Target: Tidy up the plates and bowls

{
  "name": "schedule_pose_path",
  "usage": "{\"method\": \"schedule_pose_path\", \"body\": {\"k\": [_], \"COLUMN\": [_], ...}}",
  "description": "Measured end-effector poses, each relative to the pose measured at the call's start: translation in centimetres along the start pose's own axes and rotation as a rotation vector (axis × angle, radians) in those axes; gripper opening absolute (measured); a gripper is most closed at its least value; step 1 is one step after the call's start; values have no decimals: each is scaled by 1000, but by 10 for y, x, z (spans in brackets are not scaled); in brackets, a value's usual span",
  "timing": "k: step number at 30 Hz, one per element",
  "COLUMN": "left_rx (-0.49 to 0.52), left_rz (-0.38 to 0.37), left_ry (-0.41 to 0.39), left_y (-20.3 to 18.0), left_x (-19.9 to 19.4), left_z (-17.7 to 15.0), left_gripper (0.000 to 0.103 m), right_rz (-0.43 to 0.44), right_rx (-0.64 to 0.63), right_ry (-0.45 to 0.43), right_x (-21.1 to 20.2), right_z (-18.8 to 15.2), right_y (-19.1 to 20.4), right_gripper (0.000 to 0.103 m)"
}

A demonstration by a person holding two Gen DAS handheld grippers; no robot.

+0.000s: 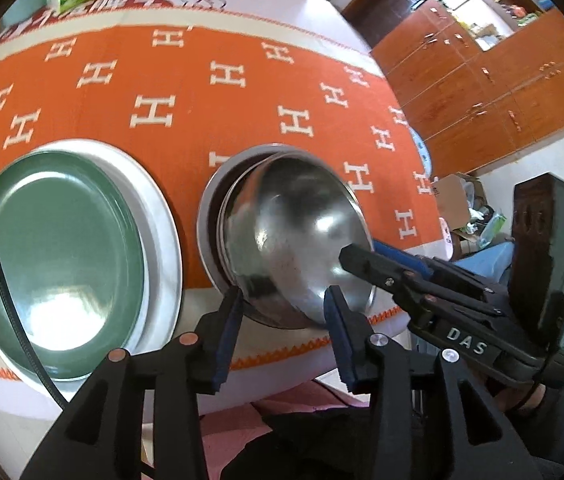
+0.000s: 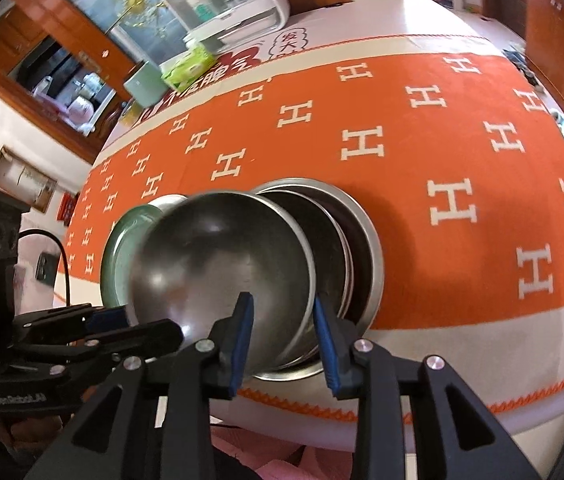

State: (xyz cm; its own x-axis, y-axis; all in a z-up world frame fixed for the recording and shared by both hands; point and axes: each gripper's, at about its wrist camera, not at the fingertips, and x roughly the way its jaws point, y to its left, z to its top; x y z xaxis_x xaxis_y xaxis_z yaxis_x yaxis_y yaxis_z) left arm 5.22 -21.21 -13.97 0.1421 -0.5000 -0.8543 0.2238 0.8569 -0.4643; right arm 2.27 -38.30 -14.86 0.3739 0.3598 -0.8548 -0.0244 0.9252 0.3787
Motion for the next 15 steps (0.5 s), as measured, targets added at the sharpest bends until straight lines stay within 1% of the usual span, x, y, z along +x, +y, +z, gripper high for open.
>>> {"method": "schedule_pose_path", "body": {"k": [4,8,14,15], "left_rx": [4,-12,-39,-50], "left_rz": [-29,-31,30,43], "left_ry": [0,-3,-40,-56], "left_y": [5,11,17,18], "left_x": [-2,-3,-10,-12], "left_z": [-4,-8,-15,-16], "left_gripper": [43,43,46,48], "right_rz": [-5,0,29,33], "right_rx": [42,71,70,66], "right_ry": [-24,-41,-66,-70], "right_x": [-4,-9,-13,-14], "right_z": [-5,-5,-1,0], "right_y": [-2,-4,-5,-6], "right_gripper": [34,35,35,35]}}
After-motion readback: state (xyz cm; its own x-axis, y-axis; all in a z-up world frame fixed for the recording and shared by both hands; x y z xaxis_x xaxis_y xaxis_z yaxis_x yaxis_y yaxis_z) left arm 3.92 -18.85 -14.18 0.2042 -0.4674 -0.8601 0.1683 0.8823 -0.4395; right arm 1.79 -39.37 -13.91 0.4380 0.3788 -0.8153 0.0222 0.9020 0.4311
